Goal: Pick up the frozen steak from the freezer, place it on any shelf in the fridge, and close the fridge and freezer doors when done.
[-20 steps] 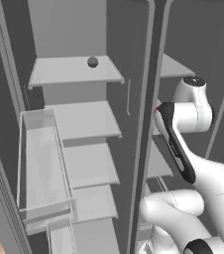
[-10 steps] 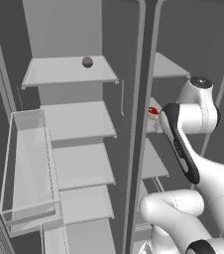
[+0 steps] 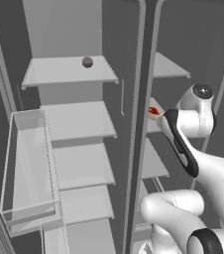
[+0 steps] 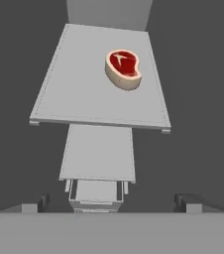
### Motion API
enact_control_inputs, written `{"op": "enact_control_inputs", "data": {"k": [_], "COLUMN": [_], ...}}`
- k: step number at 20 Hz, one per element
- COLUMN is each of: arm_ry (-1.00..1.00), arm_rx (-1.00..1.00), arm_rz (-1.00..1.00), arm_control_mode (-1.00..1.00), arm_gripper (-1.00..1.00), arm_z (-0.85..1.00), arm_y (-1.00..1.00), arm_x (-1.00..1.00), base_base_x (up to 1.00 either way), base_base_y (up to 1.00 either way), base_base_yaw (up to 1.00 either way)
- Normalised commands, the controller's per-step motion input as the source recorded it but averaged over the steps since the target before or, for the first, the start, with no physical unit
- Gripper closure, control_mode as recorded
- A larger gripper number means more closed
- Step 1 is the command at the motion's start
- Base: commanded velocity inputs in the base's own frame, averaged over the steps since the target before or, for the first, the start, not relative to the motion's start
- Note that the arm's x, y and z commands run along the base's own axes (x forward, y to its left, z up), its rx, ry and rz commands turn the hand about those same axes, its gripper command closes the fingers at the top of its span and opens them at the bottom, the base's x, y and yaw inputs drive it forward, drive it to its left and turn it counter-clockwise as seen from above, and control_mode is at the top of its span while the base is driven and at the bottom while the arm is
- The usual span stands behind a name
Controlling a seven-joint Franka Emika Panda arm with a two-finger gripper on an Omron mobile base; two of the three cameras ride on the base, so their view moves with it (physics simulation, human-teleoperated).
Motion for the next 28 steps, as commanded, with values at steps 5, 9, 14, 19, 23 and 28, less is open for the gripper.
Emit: {"op": "enact_control_inputs", "data": {"k": [5,9,14,19,23,28], "arm_ry": [0.09,0.16,0.06,0.0,0.0,0.0], "arm_rx": [0.04,0.05,0.02,0.0,0.0,0.0], "arm_rz": [-0.04,-0.01,0.0,0.0,0.0,0.0], "arm_control_mode": [-1.0,-1.0,-1.0,-1.0,-1.0,-1.0], "arm_gripper": [-1.0,-1.0,-1.0,-1.0,-1.0,-1.0], "arm_z": [0.02,0.0,-0.1,-0.33,-0.17,-0.28], "arm_y": [-0.13,-0.09,-0.18,-0.07,0.0,0.0], "arm_x": [0.89,0.59,0.09,0.26,0.41,0.49], "base_base_x": [0.0,0.0,0.0,0.0,0.0,0.0], "base_base_y": [0.0,0.0,0.0,0.0,0.0,0.0], "base_base_yaw": [0.0,0.0,0.0,0.0,0.0,0.0]}}
